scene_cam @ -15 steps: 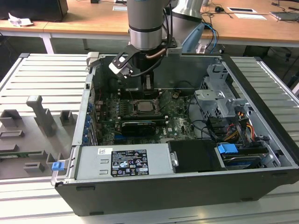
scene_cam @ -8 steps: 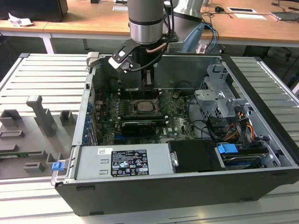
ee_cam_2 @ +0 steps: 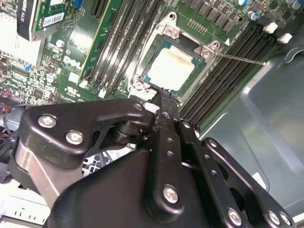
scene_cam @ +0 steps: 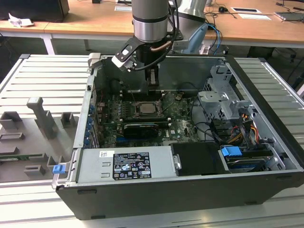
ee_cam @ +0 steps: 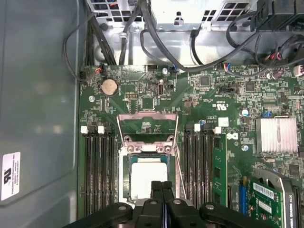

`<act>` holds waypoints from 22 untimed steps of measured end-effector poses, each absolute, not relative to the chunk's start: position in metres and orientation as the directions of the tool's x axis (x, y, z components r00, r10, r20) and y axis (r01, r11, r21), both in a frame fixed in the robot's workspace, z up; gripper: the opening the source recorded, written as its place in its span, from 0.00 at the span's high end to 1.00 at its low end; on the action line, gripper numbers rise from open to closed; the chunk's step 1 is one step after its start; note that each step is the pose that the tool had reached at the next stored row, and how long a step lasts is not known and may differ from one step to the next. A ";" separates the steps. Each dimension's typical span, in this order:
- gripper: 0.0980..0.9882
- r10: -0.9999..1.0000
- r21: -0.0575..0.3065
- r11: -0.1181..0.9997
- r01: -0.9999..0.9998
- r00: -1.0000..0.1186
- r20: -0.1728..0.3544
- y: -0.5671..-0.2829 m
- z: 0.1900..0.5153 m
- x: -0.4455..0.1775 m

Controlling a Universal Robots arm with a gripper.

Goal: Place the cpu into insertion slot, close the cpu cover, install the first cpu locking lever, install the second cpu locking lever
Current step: 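Close the cpu cover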

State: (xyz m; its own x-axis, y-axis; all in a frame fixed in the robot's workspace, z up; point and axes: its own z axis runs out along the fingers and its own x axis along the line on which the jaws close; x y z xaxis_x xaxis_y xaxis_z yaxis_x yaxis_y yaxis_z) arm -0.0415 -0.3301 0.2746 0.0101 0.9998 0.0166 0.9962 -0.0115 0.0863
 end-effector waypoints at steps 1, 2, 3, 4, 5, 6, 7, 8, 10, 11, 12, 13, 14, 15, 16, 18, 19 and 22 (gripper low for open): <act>0.99 1.000 0.086 -0.011 0.996 0.010 0.017 -0.330 0.275 -0.041; 0.99 1.000 0.086 -0.011 0.996 0.010 0.017 -0.330 0.275 -0.040; 0.99 1.000 0.086 -0.012 0.996 0.010 0.017 -0.330 0.275 -0.040; 0.99 1.000 0.086 -0.011 0.996 0.010 0.017 -0.330 0.275 -0.039; 0.99 1.000 0.086 -0.012 0.996 0.010 0.017 -0.330 0.275 -0.039; 0.99 1.000 0.086 -0.012 0.996 0.010 0.017 -0.330 0.275 -0.037; 0.99 1.000 0.086 -0.012 0.996 0.010 0.017 -0.330 0.275 -0.035; 0.99 1.000 0.086 -0.012 0.996 0.010 0.017 -0.330 0.275 -0.032; 0.99 1.000 0.086 -0.011 0.996 0.010 0.017 -0.330 0.275 -0.028; 0.99 1.000 0.086 -0.011 0.996 0.010 0.017 -0.330 0.275 -0.027; 0.99 1.000 0.086 -0.011 0.996 0.010 0.017 -0.330 0.275 -0.026; 0.99 1.000 0.086 -0.011 0.996 0.010 0.017 -0.330 0.275 -0.025; 0.99 1.000 0.086 -0.012 0.996 0.010 0.017 -0.330 0.275 -0.025; 0.99 1.000 0.086 -0.012 0.996 0.010 0.017 -0.330 0.275 -0.025; 0.99 1.000 0.086 -0.011 0.996 0.010 0.017 -0.330 0.275 -0.024; 0.99 1.000 0.086 -0.012 0.996 0.010 0.017 -0.330 0.275 -0.023; 0.99 1.000 0.086 -0.012 0.996 0.010 0.017 -0.330 0.275 -0.023; 0.99 1.000 0.086 -0.012 0.996 0.010 0.017 -0.330 0.275 -0.021</act>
